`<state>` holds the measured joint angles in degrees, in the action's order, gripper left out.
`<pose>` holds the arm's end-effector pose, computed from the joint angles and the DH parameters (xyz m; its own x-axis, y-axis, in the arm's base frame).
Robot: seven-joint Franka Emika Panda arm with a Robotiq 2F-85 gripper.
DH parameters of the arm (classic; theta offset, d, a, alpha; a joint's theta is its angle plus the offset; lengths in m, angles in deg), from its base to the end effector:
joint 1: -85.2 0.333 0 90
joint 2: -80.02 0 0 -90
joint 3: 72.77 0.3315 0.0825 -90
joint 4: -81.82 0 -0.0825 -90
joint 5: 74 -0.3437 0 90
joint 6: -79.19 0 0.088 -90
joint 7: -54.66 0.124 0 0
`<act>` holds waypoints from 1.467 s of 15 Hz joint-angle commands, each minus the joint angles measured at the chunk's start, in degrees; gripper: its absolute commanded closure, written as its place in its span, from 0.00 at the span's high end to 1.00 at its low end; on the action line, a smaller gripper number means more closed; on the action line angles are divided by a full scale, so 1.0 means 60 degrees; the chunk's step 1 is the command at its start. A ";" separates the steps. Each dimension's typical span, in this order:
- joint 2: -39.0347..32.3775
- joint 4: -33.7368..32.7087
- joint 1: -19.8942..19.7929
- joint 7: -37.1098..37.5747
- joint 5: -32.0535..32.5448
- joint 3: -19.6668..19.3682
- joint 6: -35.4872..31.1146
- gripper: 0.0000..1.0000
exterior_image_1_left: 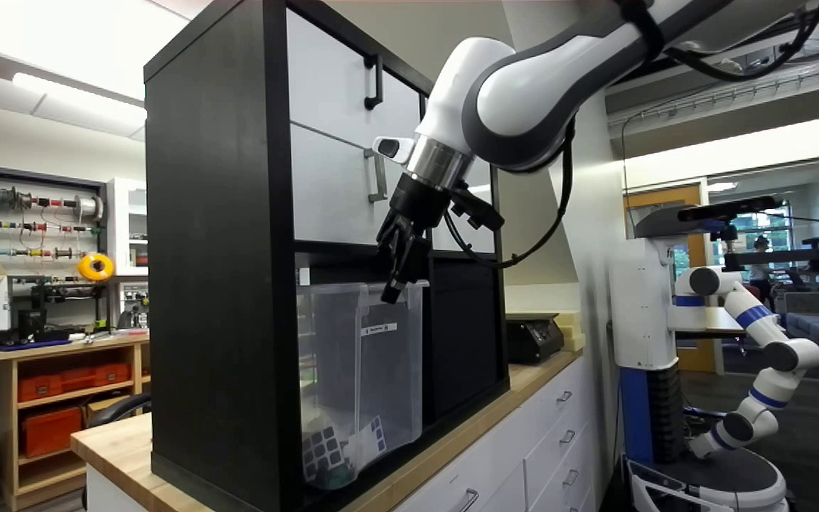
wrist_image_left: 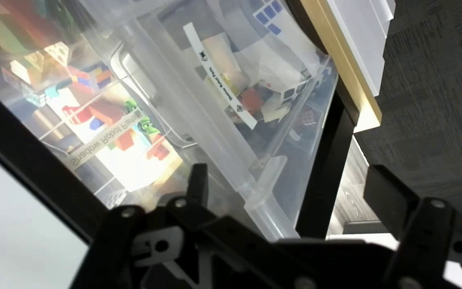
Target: Pull out the storage bucket slightly under the drawers
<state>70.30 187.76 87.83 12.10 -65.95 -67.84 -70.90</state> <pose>0.6201 0.0808 0.5191 0.4605 0.8213 0.3367 0.6799 -0.5702 0.4611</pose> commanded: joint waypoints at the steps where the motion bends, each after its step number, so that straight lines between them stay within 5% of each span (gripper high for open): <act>1: -0.0138 -0.0241 -0.0274 -0.1302 -0.0365 0.0198 -0.0271 1.00; 12: -0.1042 -0.0754 -0.0462 -0.3548 -0.1018 0.0474 -0.0343 1.00; 14: -0.1110 -0.0849 -0.0495 -0.3723 -0.1064 0.0519 -0.0336 0.73; 22: -0.0834 -0.0774 -0.0642 -0.4031 -0.1220 0.0556 -0.0429 0.21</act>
<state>64.28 182.35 85.31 -9.92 -71.56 -65.52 -72.48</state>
